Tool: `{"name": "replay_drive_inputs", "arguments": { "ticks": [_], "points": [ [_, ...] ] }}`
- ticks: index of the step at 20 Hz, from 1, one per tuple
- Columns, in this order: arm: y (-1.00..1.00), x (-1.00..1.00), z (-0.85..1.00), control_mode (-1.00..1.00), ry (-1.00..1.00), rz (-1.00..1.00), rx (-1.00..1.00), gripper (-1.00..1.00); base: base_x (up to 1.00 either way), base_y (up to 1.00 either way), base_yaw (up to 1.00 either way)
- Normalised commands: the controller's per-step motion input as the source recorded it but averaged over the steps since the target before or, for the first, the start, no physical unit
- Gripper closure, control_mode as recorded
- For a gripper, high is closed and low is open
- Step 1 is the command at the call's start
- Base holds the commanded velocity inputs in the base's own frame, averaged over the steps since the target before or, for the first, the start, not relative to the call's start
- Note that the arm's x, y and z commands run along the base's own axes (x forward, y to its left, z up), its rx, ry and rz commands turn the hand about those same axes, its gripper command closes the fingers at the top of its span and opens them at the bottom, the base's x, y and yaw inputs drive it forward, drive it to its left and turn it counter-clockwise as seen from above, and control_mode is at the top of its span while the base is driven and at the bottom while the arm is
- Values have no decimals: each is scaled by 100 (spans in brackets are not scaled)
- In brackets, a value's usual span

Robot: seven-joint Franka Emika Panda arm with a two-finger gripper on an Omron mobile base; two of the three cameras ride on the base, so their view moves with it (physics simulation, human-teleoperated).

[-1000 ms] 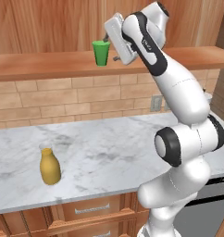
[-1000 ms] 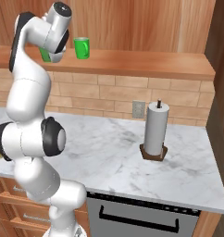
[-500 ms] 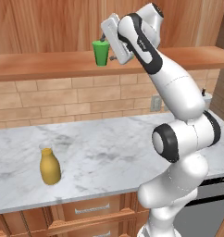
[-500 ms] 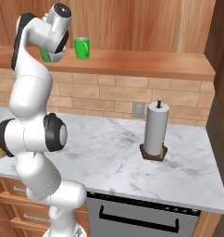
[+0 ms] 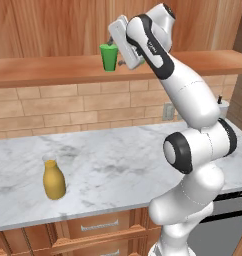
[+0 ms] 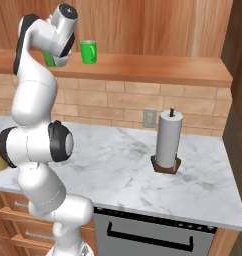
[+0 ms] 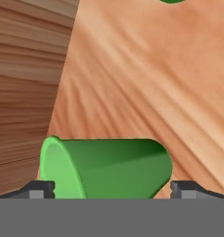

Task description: There is a tray on the dining counter. Grab the cup, mug, and pitcher and place them on the tray. The pitcher may be placed next to the tray if it cannot fit the tray.

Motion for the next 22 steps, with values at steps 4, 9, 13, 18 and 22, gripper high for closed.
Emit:
{"name": "replay_drive_inputs", "arguments": {
  "ticks": [4, 9, 13, 18, 22],
  "points": [
    [0, 0, -14, -100, 0, 0, 0, -100, 0, 0, 0],
    [2, 0, -15, -100, 0, 0, 0, -100, 0, 0, 0],
    [10, 0, -13, -100, 0, 0, 0, 100, 0, 0, 0],
    [1, 0, -4, -100, 0, 0, 0, 100, 0, 0, 0],
    [-1, 0, 0, -100, 0, 0, 3, 100, 0, 0, 0]
  ]
}}
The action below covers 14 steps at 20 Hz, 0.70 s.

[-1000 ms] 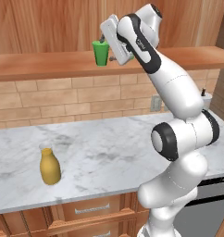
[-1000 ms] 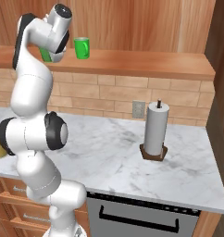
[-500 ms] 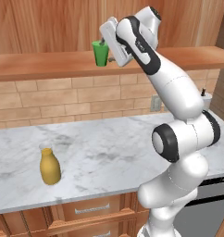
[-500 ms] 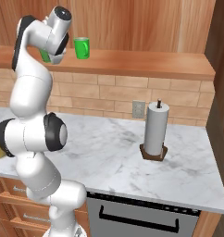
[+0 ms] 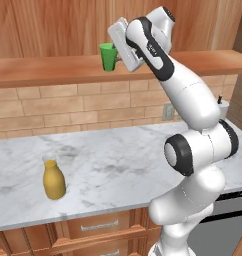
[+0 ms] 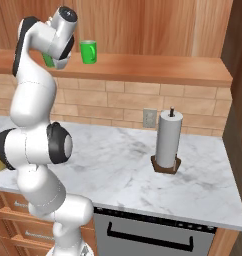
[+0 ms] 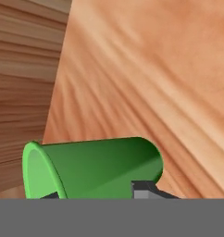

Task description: There is a tray on the dining counter. Grab the cup, mug, and pitcher and place them on the tray. The pitcher may be placed next to the tray if it cannot fit the tray.

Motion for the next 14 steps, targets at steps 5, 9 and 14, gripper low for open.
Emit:
{"name": "replay_drive_inputs", "arguments": {
  "ticks": [5, 9, 14],
  "points": [
    [-22, -14, 0, -100, 0, 0, 7, 100, 0, 0, 0],
    [-38, -42, 0, -100, 0, -11, 0, 100, 0, 0, 0],
    [-49, -48, 0, -100, 0, -7, 0, 100, 0, 0, 0]
  ]
}}
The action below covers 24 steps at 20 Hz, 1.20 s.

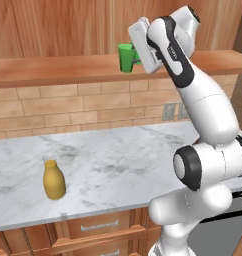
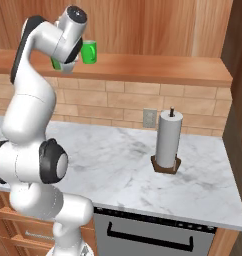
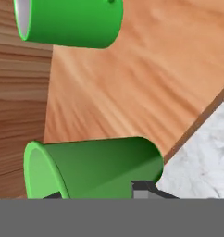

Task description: There is a tray on the dining counter. Grab the cup, mug, and pitcher and place them on the tray. The pitcher may be placed next to the tray if it cannot fit the tray.

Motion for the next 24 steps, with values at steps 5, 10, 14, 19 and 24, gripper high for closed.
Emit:
{"name": "replay_drive_inputs", "arguments": {
  "ticks": [5, 10, 14, 19, 24],
  "points": [
    [-42, -70, 0, -100, 0, -3, 0, 100, 0, 0, 0],
    [-47, -70, 0, -100, 4, 0, 0, 100, 0, 0, 0],
    [-30, -65, -12, -100, 7, 0, 0, 100, 0, 0, 0],
    [-15, -51, -25, -100, 0, -1, 0, 100, 0, 0, 0],
    [-20, -34, -40, -100, 0, 0, -2, 100, 0, 0, 0]
  ]
}}
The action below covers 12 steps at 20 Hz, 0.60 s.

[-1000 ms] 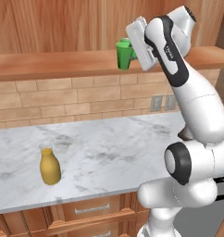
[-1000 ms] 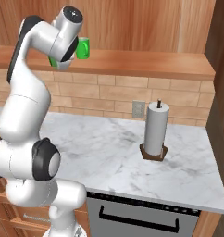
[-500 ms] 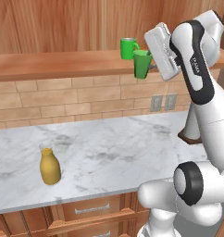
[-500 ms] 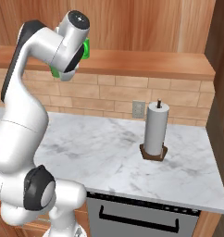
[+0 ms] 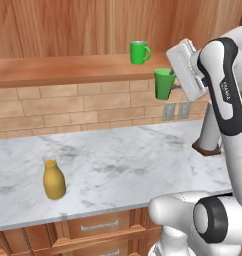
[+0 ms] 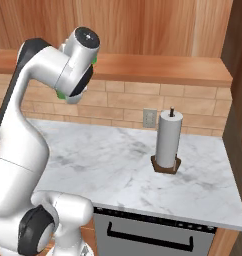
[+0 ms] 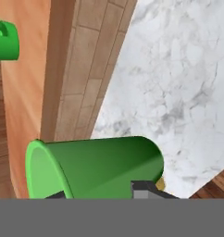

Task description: There is a tray on the dining counter. Grab the cup, mug, and pitcher and place them on the tray. The pitcher may be placed next to the tray if it cannot fit the tray.

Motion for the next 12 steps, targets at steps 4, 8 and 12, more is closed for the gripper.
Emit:
{"name": "replay_drive_inputs", "arguments": {
  "ticks": [4, 8, 12],
  "points": [
    [-19, -31, -23, -100, 0, 0, -3, 100, 0, 0, 0],
    [-18, -40, -19, -100, 0, 0, 0, 100, 0, 0, 0],
    [-8, -39, -13, -100, 0, 0, 0, 100, 0, 0, 0]
  ]
}}
